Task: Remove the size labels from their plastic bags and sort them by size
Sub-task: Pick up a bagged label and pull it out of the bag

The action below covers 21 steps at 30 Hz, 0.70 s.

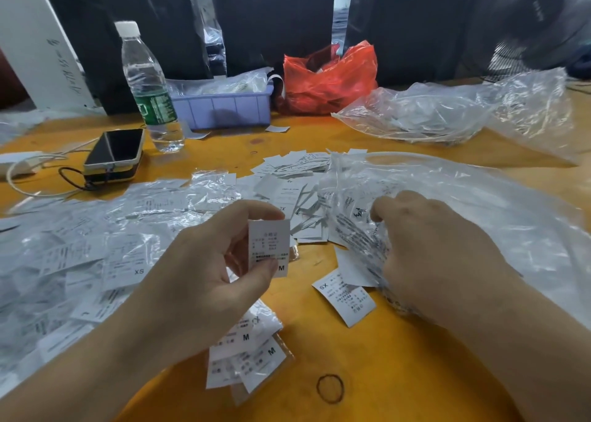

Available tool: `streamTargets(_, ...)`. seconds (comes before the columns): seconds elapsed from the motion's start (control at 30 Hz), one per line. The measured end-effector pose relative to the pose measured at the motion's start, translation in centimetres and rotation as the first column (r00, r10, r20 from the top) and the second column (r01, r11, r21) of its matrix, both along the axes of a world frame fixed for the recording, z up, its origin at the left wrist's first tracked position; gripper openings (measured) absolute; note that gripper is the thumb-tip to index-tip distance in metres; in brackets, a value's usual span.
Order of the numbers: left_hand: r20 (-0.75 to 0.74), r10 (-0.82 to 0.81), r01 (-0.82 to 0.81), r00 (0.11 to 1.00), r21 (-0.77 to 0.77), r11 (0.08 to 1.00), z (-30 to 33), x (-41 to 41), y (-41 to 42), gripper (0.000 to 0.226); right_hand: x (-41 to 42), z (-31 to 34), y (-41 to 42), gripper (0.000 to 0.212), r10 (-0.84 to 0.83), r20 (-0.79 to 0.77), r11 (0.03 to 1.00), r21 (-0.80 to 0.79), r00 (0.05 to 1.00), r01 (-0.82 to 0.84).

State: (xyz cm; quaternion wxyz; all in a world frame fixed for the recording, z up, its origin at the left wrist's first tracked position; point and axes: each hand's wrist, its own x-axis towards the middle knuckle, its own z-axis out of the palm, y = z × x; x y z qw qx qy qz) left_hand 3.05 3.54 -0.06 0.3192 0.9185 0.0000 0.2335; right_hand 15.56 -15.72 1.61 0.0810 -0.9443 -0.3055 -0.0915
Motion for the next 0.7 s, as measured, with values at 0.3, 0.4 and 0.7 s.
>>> streamTargets(0.3, -0.004, 0.01, -0.01, 1.0, 0.031, 0.999, -0.28, 0.03, 0.41, 0.039, -0.38, -0.09, 0.27, 0.043, 0.111, 0.023, 0.978, 0.172, 0.994, -0.113)
streamTargets(0.4, -0.003, 0.014, -0.014, 1.0, 0.046, 0.999, -0.29, 0.08, 0.42, 0.04, -0.55, 0.14, 0.58, 0.041, 0.149, 0.12, 0.94, 0.291, 0.982, -0.178)
streamTargets(0.7, -0.001, 0.014, -0.014, 1.0, 0.004, 1.0, -0.14, 0.16, 0.54, 0.049, -0.26, 0.62, 0.96, 0.04, 0.385, 0.016, 0.443, 0.874, 0.923, -0.2)
